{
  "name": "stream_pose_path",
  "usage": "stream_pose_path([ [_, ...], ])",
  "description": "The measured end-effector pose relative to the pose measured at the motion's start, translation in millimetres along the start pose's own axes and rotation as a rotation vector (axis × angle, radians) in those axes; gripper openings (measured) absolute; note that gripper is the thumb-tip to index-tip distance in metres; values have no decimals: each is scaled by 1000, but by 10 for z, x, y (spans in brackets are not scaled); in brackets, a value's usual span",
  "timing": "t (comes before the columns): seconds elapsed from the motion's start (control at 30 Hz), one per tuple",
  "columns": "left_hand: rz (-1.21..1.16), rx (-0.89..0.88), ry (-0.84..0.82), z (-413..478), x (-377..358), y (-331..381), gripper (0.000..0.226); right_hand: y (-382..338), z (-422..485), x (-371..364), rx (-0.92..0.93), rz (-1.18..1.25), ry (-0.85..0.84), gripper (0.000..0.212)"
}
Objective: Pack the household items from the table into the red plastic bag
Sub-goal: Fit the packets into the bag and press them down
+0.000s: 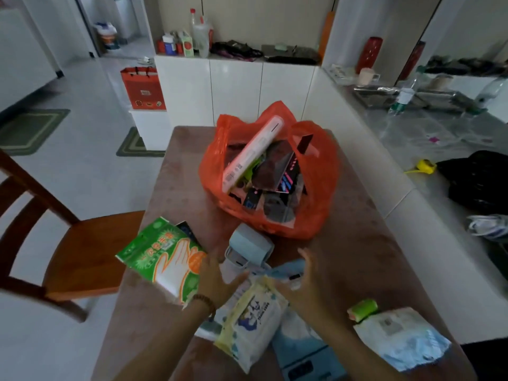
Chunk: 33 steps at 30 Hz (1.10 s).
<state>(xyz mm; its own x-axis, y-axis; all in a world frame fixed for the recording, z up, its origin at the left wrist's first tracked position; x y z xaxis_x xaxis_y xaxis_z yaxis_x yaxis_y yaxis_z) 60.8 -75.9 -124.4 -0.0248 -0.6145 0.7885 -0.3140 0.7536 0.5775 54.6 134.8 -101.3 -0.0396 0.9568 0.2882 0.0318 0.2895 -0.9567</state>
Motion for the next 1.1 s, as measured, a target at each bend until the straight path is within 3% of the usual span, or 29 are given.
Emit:
stream_pose_path([
  [0.13, 99, 31, -314, -185, -450, -204, 49, 430, -328, -293, -747, 329, 15, 70],
  [0.2, 162, -18, -359, -212, -548, -206, 42, 478, -401, -381, -860, 418, -19, 74],
  [0.4, 88, -8, -484, -164, -488, -142, 44, 439, -358, -339, -766, 554, 13, 42],
  [0.53, -365, 19, -423, -119, -273, 102, 39, 284, -214, -343, -666, 751, -134, 37],
  [0.63, -573, 70, -317, 196, -87, 213, 50, 79, 21, -286, -612, 747, -164, 51],
  [0.73, -327, 23, -102, 660, 109, 167, 47, -26, 258, -133, -605, 685, -143, 56],
  [0.87, -175, 44, -245, 985, -54, 145, 53, -14, 408, -12, -624, 642, -202, 62],
  [0.97, -241, 21, -258, 970, -155, 135, 22, 0, 459, 29, -630, 643, -227, 59],
  [1.1, -417, -161, -308, 790, 184, 196, 28, -87, 547, 57, -587, 725, -277, 61],
])
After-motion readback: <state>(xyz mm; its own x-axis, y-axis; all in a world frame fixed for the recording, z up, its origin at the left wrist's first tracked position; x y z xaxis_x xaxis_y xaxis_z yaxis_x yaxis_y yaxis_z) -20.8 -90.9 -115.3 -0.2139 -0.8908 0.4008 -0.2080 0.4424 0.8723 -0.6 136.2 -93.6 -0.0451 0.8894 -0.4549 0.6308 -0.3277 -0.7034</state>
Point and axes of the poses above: each hand's wrist, its own z-axis towards the middle knuckle, its own x-axis out of the back of the hand, y = z × x, the point moved 2 cm from there along z, towards the middle knuckle, and after that the axes turned 14 degrees about z, right-handed, at the moved point
